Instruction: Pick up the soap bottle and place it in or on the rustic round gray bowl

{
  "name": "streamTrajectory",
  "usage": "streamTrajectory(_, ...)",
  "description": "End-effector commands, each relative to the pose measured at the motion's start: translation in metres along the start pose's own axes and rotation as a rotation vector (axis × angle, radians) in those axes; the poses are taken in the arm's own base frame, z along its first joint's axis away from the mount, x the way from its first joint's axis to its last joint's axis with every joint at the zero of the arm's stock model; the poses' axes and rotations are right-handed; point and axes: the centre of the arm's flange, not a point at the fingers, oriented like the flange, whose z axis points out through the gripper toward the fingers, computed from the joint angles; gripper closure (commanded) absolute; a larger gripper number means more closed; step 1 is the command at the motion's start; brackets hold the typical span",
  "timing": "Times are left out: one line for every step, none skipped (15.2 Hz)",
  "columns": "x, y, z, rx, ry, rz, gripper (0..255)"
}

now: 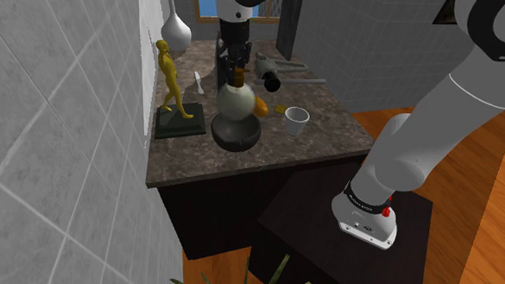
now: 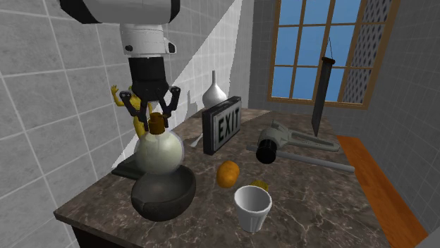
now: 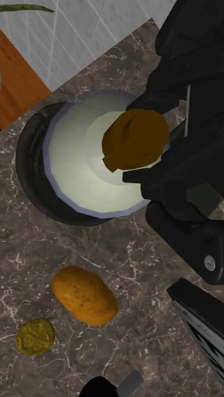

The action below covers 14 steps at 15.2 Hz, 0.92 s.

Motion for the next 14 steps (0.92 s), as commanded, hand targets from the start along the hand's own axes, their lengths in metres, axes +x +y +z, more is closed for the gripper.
streamTrajectory(0.001,-0.001,0.010,0.000,0.001,0.000,255)
streamTrajectory(0.001,-0.001,0.016,0.000,0.001,0.000,255)
streamTrajectory(0.001,-0.001,0.021,0.000,0.001,0.000,255)
streamTrajectory(0.001,-0.001,0.026,0.000,0.001,0.000,255)
streamTrajectory(0.001,-0.001,0.031,0.000,0.001,0.000,255)
streamTrajectory(0.002,-0.001,0.034,0.000,0.001,0.000,255)
streamTrajectory(0.002,-0.001,0.034,0.000,0.001,0.000,255)
streamTrajectory(0.002,-0.001,0.034,0.000,0.001,0.000,255)
streamTrajectory(0.002,-0.001,0.034,0.000,0.001,0.000,255)
streamTrajectory(0.002,-0.001,0.034,0.000,0.001,0.000,255)
streamTrajectory(0.002,-0.001,0.034,0.000,0.001,0.000,255)
streamTrajectory(0.002,-0.001,0.034,0.000,0.001,0.000,255)
streamTrajectory(0.002,-0.001,0.034,0.000,0.001,0.000,255)
streamTrajectory(0.002,-0.001,0.034,0.000,0.001,0.000,0)
